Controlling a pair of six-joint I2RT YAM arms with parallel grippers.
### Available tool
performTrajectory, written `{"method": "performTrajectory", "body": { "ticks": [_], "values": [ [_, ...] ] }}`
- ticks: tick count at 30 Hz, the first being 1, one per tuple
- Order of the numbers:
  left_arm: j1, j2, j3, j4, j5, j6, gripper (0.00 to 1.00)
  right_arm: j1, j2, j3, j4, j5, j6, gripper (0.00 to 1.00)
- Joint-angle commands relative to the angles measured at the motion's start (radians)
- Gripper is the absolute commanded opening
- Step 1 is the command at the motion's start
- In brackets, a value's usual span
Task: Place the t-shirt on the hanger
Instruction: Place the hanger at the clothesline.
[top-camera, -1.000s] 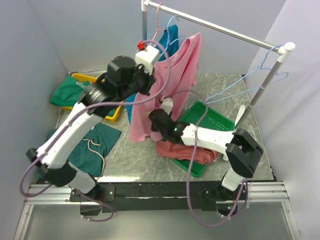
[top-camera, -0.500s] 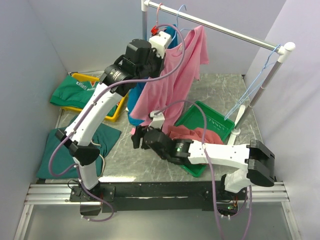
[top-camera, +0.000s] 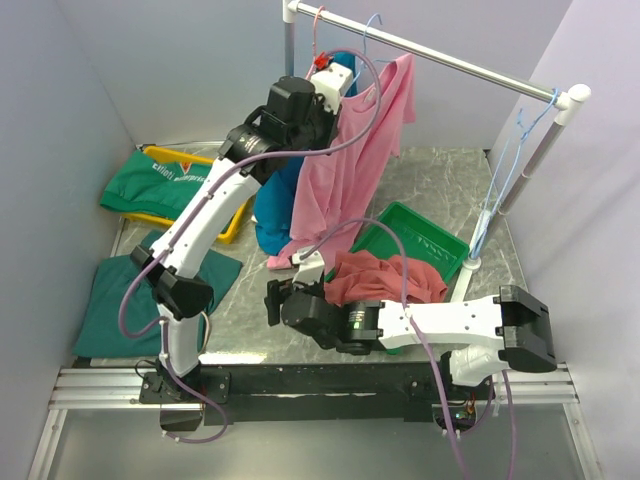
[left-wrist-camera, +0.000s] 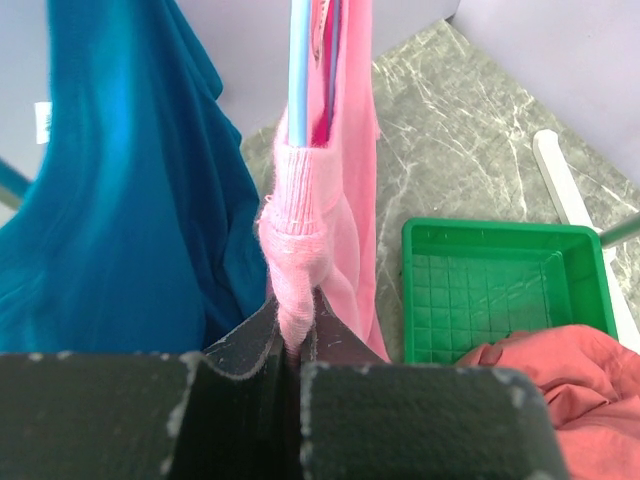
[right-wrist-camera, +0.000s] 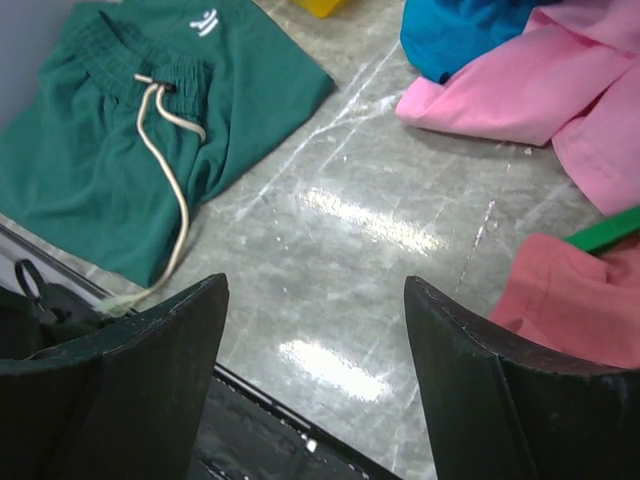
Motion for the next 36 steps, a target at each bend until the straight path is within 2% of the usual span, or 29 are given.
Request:
{"method": "performTrajectory", "body": {
  "ticks": [1, 5, 6, 8, 11, 12, 14, 15, 17, 18, 23, 24, 25, 28, 32, 35, 36],
  "values": [
    [0.002, 0.014, 0.066, 0.134, 0.035, 0.007, 0.01, 0.034, -0.043, -0.004, -0.035, 0.1, 0.001, 0.79],
    [0.0, 0.008, 0.026, 0.153, 0.047, 0.004, 0.02, 0.048, -0.043, -0.012, -0.041, 0.109, 0.007, 0.79],
    [0.0, -0.004, 0.012, 0.169, 0.068, 0.002, 0.09, 0.05, -0.043, -0.014, -0.044, 0.111, 0.007, 0.79],
    [0.002, -0.018, -0.019, 0.18, 0.079, 0.001, 0.13, 0.051, -0.04, -0.017, -0.051, 0.114, 0.013, 0.79],
    [0.002, -0.039, -0.034, 0.196, 0.101, -0.004, 0.33, 0.053, -0.036, -0.021, -0.054, 0.115, 0.021, 0.8],
    [0.0, -0.052, -0.037, 0.199, 0.104, -0.004, 0.48, 0.051, -0.034, -0.021, -0.052, 0.115, 0.021, 0.8],
    [0.0, -0.072, -0.057, 0.22, 0.122, -0.007, 0.6, 0.053, -0.032, -0.023, -0.055, 0.112, 0.022, 0.81],
    [0.0, -0.098, -0.066, 0.229, 0.128, -0.01, 0.71, 0.053, -0.034, -0.023, -0.055, 0.114, 0.022, 0.81],
    [0.002, -0.133, -0.105, 0.26, 0.136, -0.031, 0.82, 0.054, -0.036, -0.02, -0.063, 0.118, 0.019, 0.81],
    [0.0, -0.174, -0.118, 0.269, 0.141, -0.039, 0.96, 0.053, -0.039, -0.018, -0.064, 0.122, 0.016, 0.82],
    [0.0, -0.314, -0.247, 0.259, 0.141, -0.129, 0.97, 0.053, -0.062, -0.012, -0.09, 0.128, 0.004, 0.87],
    [0.0, -0.392, -0.296, 0.278, 0.139, -0.145, 0.97, 0.053, -0.066, -0.014, -0.095, 0.131, 0.002, 0.89],
    [0.002, -0.433, -0.412, 0.298, 0.142, -0.157, 0.97, 0.053, -0.075, -0.02, -0.1, 0.135, 0.005, 0.9],
    [0.0, -0.594, -0.616, 0.341, 0.121, -0.196, 0.96, 0.051, -0.118, -0.05, -0.109, 0.149, 0.007, 0.96],
    [-0.001, -0.746, -0.827, 0.352, 0.145, -0.283, 0.96, 0.05, -0.221, -0.103, -0.133, 0.172, 0.024, 1.0],
    [-0.08, -0.858, -1.005, 0.383, 0.083, -0.329, 0.96, 0.039, -0.291, -0.147, -0.163, 0.175, 0.055, 1.0],
    [-0.11, -0.897, -1.042, 0.381, 0.011, -0.335, 0.97, 0.031, -0.311, -0.161, -0.166, 0.168, 0.064, 1.0]
  ]
}}
